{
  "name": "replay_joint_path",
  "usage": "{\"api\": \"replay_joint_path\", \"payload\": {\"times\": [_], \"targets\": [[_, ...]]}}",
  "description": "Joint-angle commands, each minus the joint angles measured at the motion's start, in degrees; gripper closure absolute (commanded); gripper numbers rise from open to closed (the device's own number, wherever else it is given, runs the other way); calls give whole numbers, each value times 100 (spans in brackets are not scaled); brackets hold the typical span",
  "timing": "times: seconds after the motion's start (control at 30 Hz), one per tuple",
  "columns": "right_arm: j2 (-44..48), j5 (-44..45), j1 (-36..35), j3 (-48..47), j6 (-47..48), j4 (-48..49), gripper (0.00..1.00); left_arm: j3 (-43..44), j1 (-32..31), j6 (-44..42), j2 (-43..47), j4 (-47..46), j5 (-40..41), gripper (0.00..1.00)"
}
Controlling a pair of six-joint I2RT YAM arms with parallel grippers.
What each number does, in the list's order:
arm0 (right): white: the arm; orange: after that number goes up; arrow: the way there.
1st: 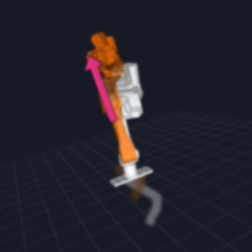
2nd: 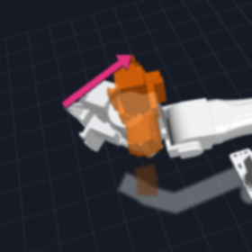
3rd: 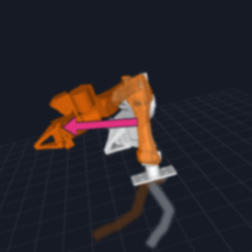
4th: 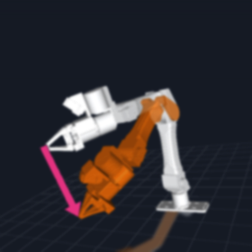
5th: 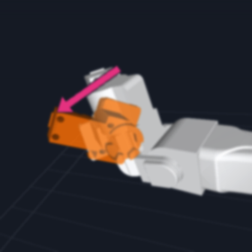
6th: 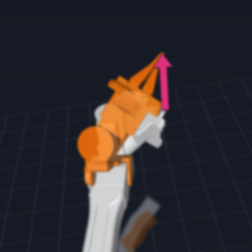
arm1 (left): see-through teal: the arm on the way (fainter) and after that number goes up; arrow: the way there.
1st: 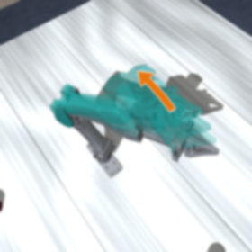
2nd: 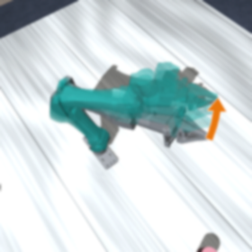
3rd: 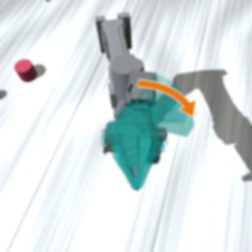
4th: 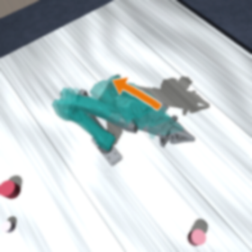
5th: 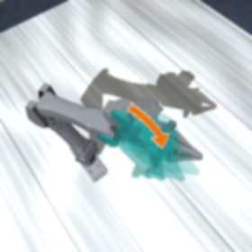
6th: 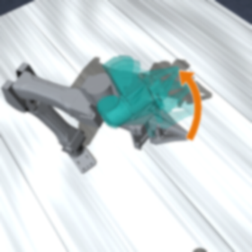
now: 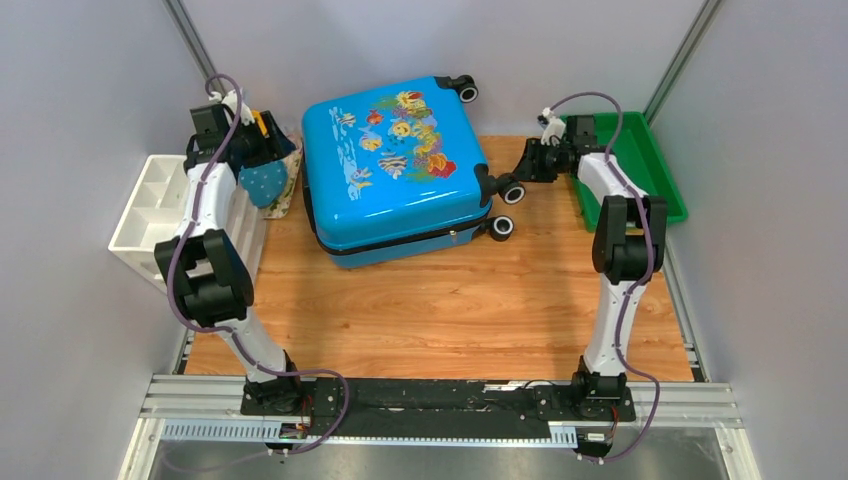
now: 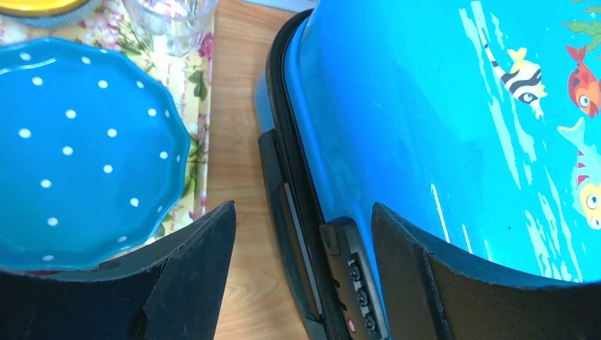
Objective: Open, take out, and arrange the luggage
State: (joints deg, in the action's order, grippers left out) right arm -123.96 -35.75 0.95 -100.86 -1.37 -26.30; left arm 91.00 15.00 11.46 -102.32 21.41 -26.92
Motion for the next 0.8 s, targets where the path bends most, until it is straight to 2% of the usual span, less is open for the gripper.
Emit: {"api": "replay_joint_path", "payload": {"times": [0.0,0.3,0.43,0.6,0.77], "targets": [[-181,112,-376,31,58,-638,55,-127,-6,540,-15,-348,-120,23],[-76,-854,-552,1119,-591,-946,61,-197,-498,857,-349,-479,-665,22],[258,-1679,-613,1963,-760,-798,68,66,-692,1042,-919,-532,-999,27],[1250,-2024,-912,3351,-777,106,68,865,-1052,1174,-1780,-655,-1315,30],[2286,-1945,-1246,4249,-935,1213,67,2262,-1359,1148,-2581,-471,-1396,31]]}}
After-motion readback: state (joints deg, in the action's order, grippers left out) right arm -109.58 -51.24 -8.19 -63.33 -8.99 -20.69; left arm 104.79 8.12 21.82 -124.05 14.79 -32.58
